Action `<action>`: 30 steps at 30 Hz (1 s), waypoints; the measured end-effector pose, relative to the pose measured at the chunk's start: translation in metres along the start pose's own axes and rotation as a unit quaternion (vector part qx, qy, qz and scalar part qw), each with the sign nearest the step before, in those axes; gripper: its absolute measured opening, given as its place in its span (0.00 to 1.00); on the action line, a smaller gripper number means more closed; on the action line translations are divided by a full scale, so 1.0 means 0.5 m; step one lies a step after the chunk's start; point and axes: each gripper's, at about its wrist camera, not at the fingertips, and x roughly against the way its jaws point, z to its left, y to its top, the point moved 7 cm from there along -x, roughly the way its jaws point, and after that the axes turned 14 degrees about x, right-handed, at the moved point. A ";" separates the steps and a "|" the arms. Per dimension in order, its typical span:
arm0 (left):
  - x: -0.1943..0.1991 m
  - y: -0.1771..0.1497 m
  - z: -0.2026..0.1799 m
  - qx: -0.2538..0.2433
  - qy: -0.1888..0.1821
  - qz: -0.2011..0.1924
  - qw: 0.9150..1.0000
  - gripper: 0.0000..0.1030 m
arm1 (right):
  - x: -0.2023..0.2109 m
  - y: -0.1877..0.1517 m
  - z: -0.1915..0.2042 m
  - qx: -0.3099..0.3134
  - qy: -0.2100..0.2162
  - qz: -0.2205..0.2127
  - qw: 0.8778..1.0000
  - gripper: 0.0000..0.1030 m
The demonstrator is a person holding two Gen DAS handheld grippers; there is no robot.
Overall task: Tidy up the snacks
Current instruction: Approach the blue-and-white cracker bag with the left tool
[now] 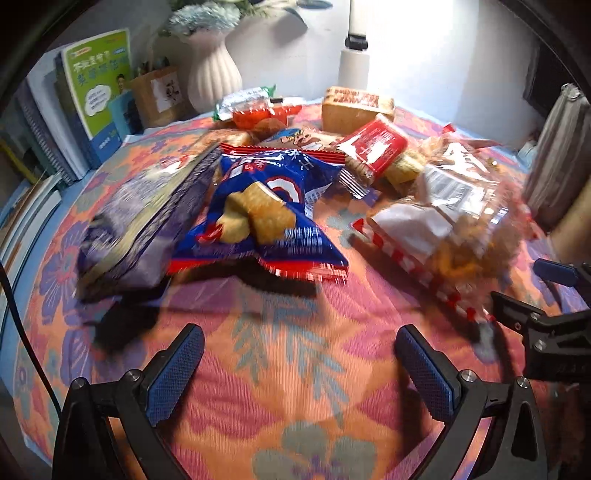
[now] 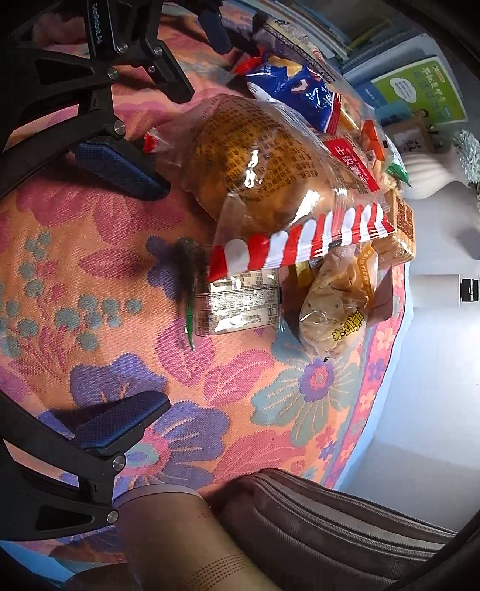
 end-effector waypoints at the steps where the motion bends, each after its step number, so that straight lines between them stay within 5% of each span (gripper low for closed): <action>1: 0.025 -0.014 0.004 -0.004 -0.014 -0.016 1.000 1.00 | -0.001 0.001 -0.008 0.000 -0.002 -0.002 1.000 1.00; 4: 0.098 -0.029 0.015 -0.018 -0.024 -0.087 0.996 1.00 | 0.043 -0.026 -0.002 -0.007 -0.010 -0.043 0.999 1.00; 7: 0.168 -0.023 0.017 -0.029 -0.030 -0.174 0.984 1.00 | 0.120 -0.013 0.008 0.004 -0.025 -0.146 0.989 1.00; 10: 0.167 -0.006 0.006 -0.018 -0.066 -0.180 0.981 1.00 | 0.165 0.010 0.005 0.001 -0.045 -0.210 0.977 1.00; 22: 0.109 0.020 0.023 0.031 -0.092 -0.157 0.983 1.00 | 0.093 0.031 0.000 -0.021 0.043 -0.183 0.982 1.00; 30: 0.103 0.018 0.026 0.037 -0.086 -0.151 0.984 1.00 | 0.095 0.021 -0.009 -0.038 0.048 -0.189 0.980 1.00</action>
